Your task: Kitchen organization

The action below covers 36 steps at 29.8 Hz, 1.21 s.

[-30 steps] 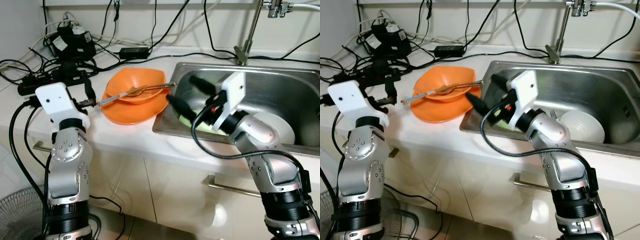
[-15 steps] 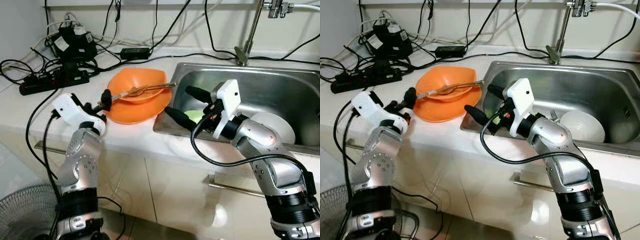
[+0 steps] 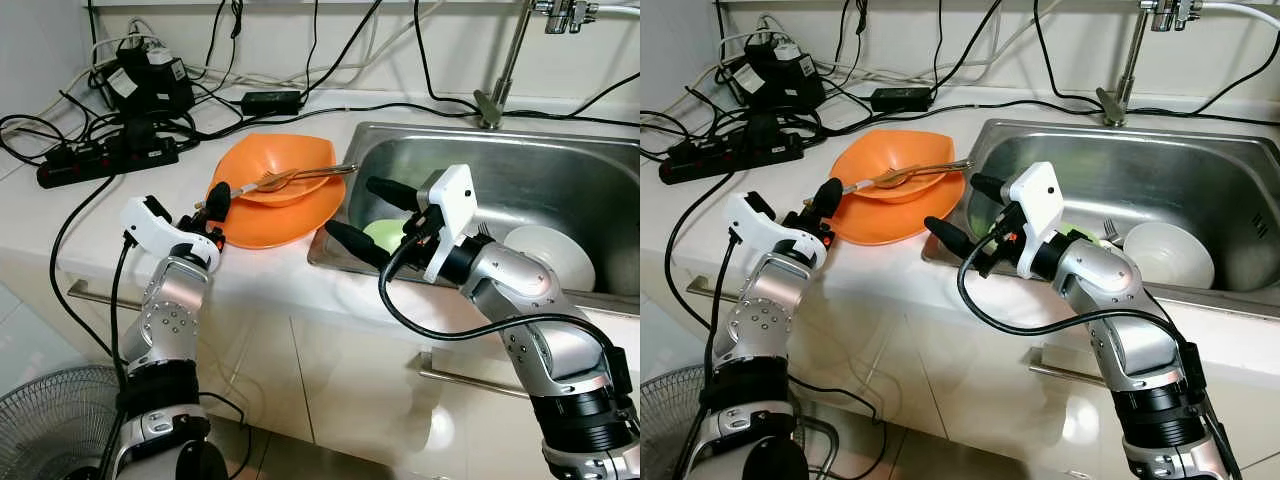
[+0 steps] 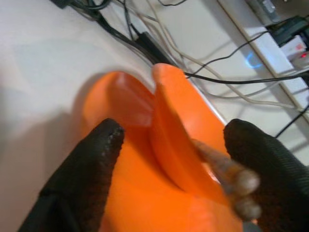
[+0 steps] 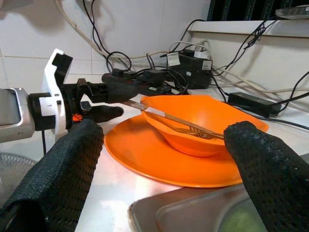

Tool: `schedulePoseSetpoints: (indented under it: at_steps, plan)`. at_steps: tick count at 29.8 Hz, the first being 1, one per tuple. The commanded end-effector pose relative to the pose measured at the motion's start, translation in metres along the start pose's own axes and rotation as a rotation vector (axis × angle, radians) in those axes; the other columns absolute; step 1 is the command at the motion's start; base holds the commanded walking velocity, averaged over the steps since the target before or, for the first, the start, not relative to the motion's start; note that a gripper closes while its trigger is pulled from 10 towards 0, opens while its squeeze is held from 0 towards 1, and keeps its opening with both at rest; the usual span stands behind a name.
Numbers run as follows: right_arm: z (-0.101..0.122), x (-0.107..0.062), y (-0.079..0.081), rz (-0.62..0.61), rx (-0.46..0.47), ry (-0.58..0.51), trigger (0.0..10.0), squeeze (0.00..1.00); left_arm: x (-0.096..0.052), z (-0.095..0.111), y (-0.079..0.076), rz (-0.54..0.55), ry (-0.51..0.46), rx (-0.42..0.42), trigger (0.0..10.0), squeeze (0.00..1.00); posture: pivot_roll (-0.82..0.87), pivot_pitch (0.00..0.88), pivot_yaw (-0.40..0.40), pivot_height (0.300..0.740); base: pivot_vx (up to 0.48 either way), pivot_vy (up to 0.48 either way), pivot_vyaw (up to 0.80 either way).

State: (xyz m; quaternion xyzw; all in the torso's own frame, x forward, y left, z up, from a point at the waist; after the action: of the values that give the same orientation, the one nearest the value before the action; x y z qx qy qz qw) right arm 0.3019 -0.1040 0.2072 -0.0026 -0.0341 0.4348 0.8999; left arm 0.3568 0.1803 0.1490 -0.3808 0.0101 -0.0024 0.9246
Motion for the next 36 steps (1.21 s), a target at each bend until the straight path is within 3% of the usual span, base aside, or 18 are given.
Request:
schedulePoseSetpoints:
  at_steps: [1, 7, 26, 36]
  plan:
    - [0.002, 0.000, 0.005, 0.020, -0.005, -0.002, 10.0, 0.00, 0.002, 0.000, -0.002, -0.010, 0.011, -0.017, 0.0, 0.00, -0.11, 0.000, 0.111, 0.740, 0.000, 0.000, 0.00]
    - [0.002, 0.000, 0.005, 0.019, -0.004, -0.001, 10.0, 0.00, 0.002, 0.002, -0.002, -0.024, 0.002, -0.063, 0.0, 0.00, -0.11, 0.000, 0.112, 0.740, 0.000, 0.000, 0.00]
    - [0.000, 0.001, 0.003, 0.000, 0.002, -0.007, 10.0, 0.00, 0.002, 0.008, -0.007, -0.046, -0.007, -0.070, 0.0, 0.00, -0.10, 0.000, 0.115, 0.740, 0.000, 0.000, 0.00]
    - [-0.002, 0.000, 0.002, -0.002, 0.010, 0.002, 10.0, 0.00, -0.020, 0.025, -0.009, -0.130, -0.103, -0.057, 0.0, 0.00, -0.10, 0.000, 0.117, 0.740, 0.000, 0.000, 0.00]
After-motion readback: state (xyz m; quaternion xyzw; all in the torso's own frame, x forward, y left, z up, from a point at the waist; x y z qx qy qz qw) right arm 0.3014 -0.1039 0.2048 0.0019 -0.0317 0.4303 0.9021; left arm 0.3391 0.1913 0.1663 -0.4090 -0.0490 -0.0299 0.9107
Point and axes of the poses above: a point about 5 cm out from each wrist's last joint towards the gripper, its own x axis pointing out of the wrist towards the gripper, its own z axis along the axis of the wrist's last joint, y = z × x, the point moved 1 cm from there along x, pointing out of the wrist towards the gripper, and after that the axes turned 6 degrees about x, right-handed, at the moved point
